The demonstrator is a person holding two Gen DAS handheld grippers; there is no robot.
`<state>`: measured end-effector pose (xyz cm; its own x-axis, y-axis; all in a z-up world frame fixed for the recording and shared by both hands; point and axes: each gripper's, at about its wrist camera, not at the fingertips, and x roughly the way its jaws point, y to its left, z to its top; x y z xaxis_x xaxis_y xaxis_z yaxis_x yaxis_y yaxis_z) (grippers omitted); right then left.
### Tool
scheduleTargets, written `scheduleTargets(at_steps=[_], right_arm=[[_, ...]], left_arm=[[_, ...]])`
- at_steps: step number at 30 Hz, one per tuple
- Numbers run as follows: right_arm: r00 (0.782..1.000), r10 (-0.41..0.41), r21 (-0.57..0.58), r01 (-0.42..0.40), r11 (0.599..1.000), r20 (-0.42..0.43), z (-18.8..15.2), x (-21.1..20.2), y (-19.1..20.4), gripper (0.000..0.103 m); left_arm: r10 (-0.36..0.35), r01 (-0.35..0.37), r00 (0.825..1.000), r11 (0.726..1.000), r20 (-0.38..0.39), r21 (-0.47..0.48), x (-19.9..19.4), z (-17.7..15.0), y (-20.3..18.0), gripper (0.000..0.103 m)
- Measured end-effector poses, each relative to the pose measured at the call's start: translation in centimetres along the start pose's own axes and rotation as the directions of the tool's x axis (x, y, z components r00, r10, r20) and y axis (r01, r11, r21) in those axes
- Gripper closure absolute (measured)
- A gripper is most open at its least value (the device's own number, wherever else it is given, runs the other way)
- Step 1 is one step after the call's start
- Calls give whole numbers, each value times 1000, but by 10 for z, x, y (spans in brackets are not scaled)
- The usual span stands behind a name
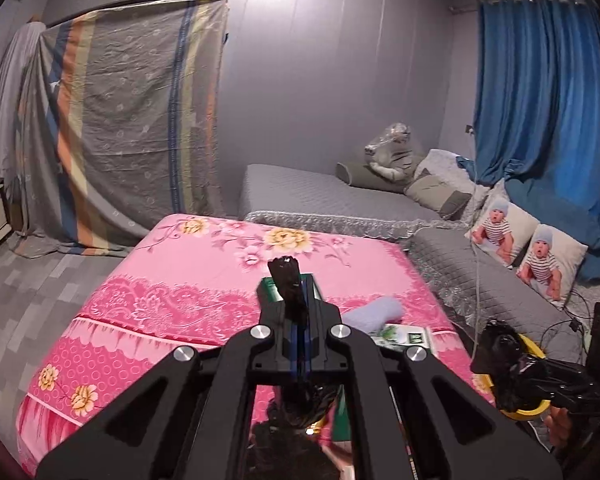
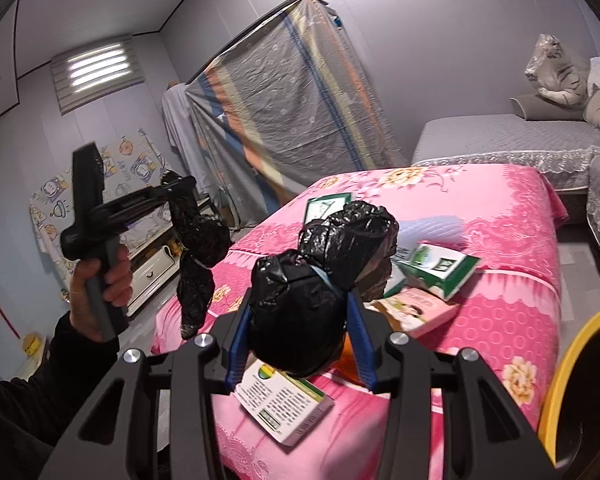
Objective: Collect trash
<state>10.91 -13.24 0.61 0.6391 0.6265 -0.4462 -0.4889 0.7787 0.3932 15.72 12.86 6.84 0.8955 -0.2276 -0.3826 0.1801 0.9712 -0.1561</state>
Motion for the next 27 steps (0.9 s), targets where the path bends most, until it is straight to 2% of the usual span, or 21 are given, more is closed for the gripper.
scheduleTargets(at_steps=[8, 14, 18, 20, 23, 27], right_arm=[[990, -131, 91, 125, 988, 56, -8, -38, -44, 62], [955, -281, 174, 262, 949, 95, -21, -76, -85, 62], [919, -378, 227, 347, 910, 110, -34, -103, -110, 62], [904, -413, 254, 376, 891, 112, -41, -115, -122, 62], [867, -487, 293, 441, 848, 107, -51, -133, -139, 62], [840, -536, 338, 481, 809, 85, -64, -148, -161, 62]], left_arm=[[-128, 129, 992, 990, -21, 59, 12, 11, -60, 102], [-242, 248, 968, 961, -62, 123, 36, 12, -123, 102], [-322, 334, 942, 928, -92, 166, 51, 11, -172, 102], [-367, 382, 923, 907, -114, 179, 61, 9, -197, 102], [-413, 434, 900, 880, -142, 193, 74, 5, -227, 102], [-467, 499, 864, 843, -187, 202, 96, -3, -271, 102]])
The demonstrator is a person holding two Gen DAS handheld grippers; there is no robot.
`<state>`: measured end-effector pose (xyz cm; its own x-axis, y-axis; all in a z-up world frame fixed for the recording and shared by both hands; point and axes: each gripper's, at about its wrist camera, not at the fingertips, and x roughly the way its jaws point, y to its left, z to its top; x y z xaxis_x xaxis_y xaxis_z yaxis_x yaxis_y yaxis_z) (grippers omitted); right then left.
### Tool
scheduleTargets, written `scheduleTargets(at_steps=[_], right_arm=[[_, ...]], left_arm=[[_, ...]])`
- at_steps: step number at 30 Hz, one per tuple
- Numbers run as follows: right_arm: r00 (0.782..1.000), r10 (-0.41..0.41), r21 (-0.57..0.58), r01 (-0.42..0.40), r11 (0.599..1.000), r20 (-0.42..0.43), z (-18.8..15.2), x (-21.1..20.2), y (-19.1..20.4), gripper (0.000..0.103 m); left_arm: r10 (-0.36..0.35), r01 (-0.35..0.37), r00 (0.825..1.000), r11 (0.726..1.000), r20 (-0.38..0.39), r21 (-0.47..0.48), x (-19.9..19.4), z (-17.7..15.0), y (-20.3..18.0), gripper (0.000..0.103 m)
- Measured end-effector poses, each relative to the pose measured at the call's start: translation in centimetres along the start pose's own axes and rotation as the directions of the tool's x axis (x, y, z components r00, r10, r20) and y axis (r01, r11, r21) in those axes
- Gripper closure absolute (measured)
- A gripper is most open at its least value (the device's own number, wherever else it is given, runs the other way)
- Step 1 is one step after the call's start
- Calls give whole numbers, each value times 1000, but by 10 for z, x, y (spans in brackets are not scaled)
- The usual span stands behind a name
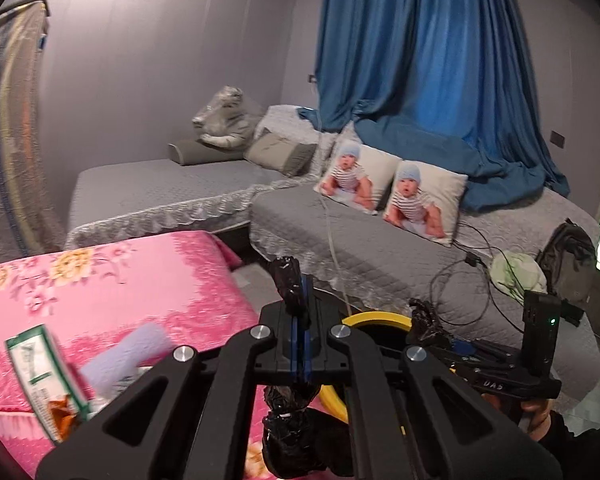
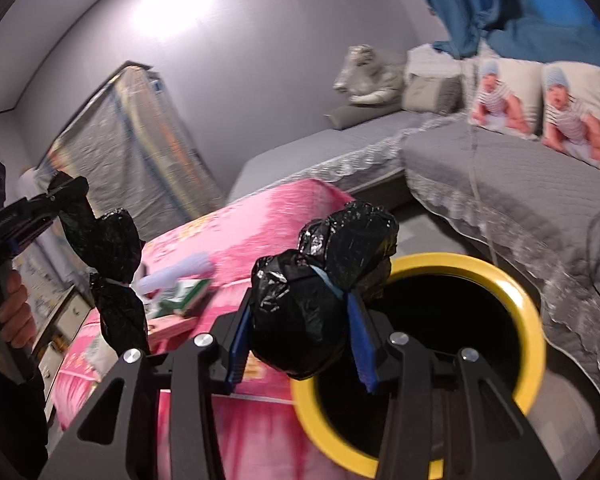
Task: Collect trash
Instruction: 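Open the right gripper over the yellow bin to drop the bag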
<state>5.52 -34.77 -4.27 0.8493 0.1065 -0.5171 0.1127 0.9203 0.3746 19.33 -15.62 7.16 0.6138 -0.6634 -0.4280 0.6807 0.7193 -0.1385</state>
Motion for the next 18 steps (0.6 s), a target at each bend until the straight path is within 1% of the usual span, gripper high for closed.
scheduleTargets(at_steps=[6, 9, 13, 18], right_arm=[[997, -74, 53, 76, 996, -30, -13, 4, -38, 62], [993, -104, 71, 107, 992, -48, -22, 6, -49, 62], [989, -132, 101, 139, 985, -72, -21, 15, -61, 62], [984, -152, 124, 163, 979, -95, -25, 19, -76, 62]], left_arm=[[-75, 77, 996, 997, -46, 26, 54, 0, -31, 102], [-97, 100, 993, 994, -68, 35, 78, -4, -46, 102], [-112, 116, 989, 992, -102, 41, 108, -10, -60, 102], [-141, 150, 977, 988, -161, 42, 145, -23, -80, 102]])
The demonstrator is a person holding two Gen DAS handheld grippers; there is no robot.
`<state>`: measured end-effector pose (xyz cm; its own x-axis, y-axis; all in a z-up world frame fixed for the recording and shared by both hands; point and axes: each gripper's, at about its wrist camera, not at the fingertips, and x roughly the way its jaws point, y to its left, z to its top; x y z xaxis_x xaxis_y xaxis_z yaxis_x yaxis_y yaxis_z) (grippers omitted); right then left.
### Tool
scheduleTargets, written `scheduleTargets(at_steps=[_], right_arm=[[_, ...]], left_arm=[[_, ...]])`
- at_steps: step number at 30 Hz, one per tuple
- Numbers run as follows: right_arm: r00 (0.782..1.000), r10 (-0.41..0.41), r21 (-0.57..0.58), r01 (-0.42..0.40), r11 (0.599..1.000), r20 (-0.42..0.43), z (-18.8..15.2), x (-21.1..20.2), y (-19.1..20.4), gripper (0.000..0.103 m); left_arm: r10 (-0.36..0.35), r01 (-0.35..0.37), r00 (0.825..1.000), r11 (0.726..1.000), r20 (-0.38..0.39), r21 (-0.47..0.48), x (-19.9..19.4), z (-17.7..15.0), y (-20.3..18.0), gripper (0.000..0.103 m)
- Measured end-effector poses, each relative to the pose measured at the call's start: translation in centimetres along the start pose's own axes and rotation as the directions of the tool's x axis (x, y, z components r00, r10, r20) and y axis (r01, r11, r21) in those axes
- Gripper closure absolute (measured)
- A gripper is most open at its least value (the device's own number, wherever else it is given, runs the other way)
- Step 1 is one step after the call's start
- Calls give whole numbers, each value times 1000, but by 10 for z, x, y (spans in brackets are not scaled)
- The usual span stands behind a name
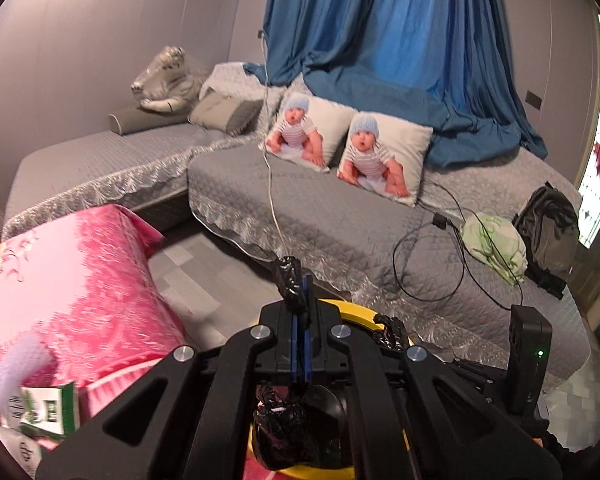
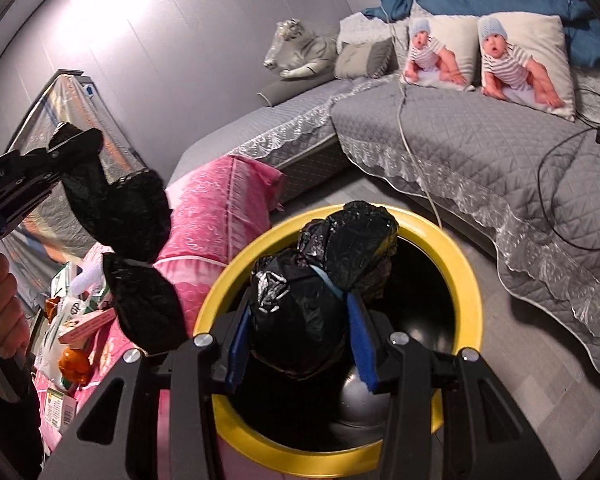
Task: Collect trash
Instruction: 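Open the right gripper over the yellow bin to drop the bag, then grasp the white rainbow medicine box with the left gripper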
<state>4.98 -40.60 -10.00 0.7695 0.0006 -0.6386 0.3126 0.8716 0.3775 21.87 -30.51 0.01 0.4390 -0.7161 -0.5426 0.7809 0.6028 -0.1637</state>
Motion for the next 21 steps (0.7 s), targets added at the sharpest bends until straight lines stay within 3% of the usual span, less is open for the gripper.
scheduleTargets(at_steps=[3, 6, 8, 10, 12, 17, 21], right_arm=[[1000, -10, 12, 10, 1000, -15, -1, 3, -5, 60], [998, -53, 23, 53, 998, -16, -3, 2, -10, 49], [997, -82, 28, 83, 996, -8, -3, 0, -13, 44], [996, -85, 47, 86, 995, -6, -4, -3, -18, 41], [995, -95, 58, 95, 994, -1, -5, -6, -22, 40], [995, -95, 70, 93, 993, 29, -4, -19, -20, 40], [997, -63, 27, 62, 998, 42, -2, -25, -6, 39]], left_arm=[[-7, 7, 1000, 1000, -27, 4, 18, -4, -9, 101], [-5, 5, 999, 1000, -43, 6, 27, -8, -13, 100], [-8, 8, 998, 1000, -55, -4, 29, -11, -10, 89], [38, -38, 999, 999, -27, -21, 24, -16, -3, 11], [62, -62, 998, 998, 21, -23, 14, -19, 0, 10], [70, -70, 997, 997, 26, -22, -1, -27, 8, 9], [43, -42, 997, 999, 59, -16, -38, -41, 25, 8]])
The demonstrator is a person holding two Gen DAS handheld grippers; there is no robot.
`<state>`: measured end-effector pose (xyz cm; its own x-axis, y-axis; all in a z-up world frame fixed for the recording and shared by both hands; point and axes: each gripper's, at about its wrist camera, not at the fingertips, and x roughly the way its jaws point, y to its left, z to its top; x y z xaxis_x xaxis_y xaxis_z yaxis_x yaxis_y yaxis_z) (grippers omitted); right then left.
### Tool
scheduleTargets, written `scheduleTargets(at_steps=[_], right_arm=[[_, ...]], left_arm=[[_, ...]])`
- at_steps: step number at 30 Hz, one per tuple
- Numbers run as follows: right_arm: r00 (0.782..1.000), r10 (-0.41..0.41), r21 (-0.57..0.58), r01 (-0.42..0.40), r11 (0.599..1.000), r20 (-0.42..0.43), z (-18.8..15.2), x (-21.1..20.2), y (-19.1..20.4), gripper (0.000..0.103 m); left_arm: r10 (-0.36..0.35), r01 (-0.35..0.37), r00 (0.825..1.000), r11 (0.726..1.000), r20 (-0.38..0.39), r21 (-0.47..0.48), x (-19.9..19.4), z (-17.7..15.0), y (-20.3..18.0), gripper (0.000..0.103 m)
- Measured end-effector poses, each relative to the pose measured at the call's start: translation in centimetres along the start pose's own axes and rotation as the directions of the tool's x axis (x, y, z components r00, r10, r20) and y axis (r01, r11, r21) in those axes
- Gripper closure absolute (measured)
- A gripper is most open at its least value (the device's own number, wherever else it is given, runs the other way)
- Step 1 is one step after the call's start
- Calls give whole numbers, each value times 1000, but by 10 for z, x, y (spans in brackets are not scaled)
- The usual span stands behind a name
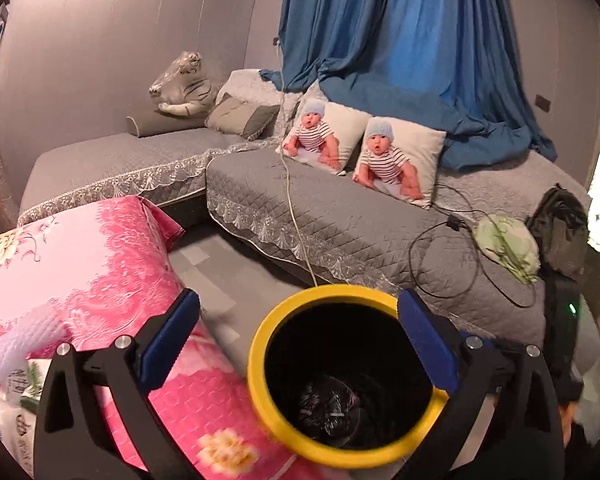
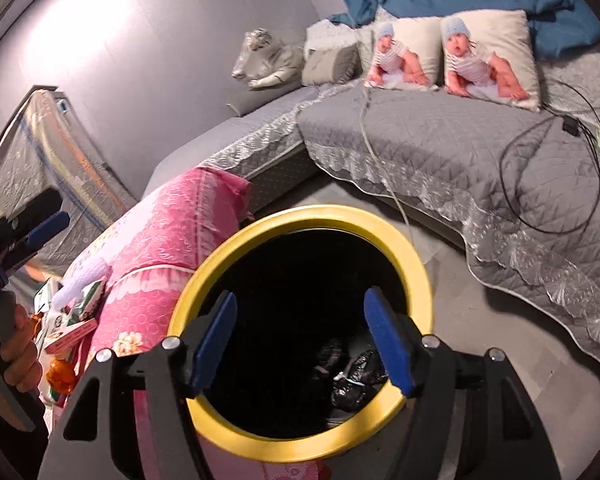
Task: Collect trash
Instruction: 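Grasp the white rainbow medicine box with the left gripper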
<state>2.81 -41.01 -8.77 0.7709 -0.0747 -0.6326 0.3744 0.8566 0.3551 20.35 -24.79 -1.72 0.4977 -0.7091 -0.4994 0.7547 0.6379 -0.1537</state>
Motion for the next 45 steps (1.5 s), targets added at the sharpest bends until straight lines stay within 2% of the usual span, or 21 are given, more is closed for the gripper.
scheduleTargets(at_steps=[4, 8, 10, 14, 17, 21, 23, 26, 29, 32, 37, 45], right_arm=[[999, 40, -45, -40, 998, -4, 0, 0, 24, 39], [995, 97, -91, -100, 991, -29, -2, 5, 58, 39], [991, 124, -110, -128, 986, -44, -4, 8, 73, 39], [985, 157, -165, -168, 972, -73, -10, 15, 107, 39], [978, 186, -193, -202, 960, -99, -13, 20, 131, 39], [969, 215, -239, -239, 941, -122, -18, 21, 163, 39], [966, 223, -261, -250, 932, -131, -21, 21, 175, 39], [964, 229, -284, -260, 923, -137, -23, 20, 187, 39], [963, 232, -291, -263, 920, -139, -24, 18, 188, 39], [962, 233, -288, -265, 920, -140, -25, 16, 185, 38], [962, 229, -275, -263, 925, -148, -25, 20, 179, 36], [959, 233, -260, -268, 928, -159, -25, 28, 176, 35]], left_arm=[[-19, 17, 998, 999, 54, 45, -63, -16, 34, 8], [-11, -2, 996, 991, 93, 131, -142, -38, 69, 8], [19, -38, 995, 979, 98, 201, -185, -55, 85, 8], [86, -95, 995, 950, 41, 297, -241, -93, 108, 8], [89, -82, 996, 948, -8, 308, -263, -121, 119, 8], [48, -25, 997, 951, -68, 310, -267, -153, 122, 8], [42, -11, 996, 938, -82, 347, -265, -168, 115, 8], [-12, 59, 993, 918, -121, 392, -259, -179, 107, 8], [-45, 124, 983, 877, -178, 464, -244, -185, 93, 8], [-62, 185, 965, 850, -255, 494, -226, -187, 92, 8], [-102, 264, 936, 838, -338, 478, -205, -186, 101, 9], [-103, 310, 892, 848, -441, 429, -177, -188, 120, 9]])
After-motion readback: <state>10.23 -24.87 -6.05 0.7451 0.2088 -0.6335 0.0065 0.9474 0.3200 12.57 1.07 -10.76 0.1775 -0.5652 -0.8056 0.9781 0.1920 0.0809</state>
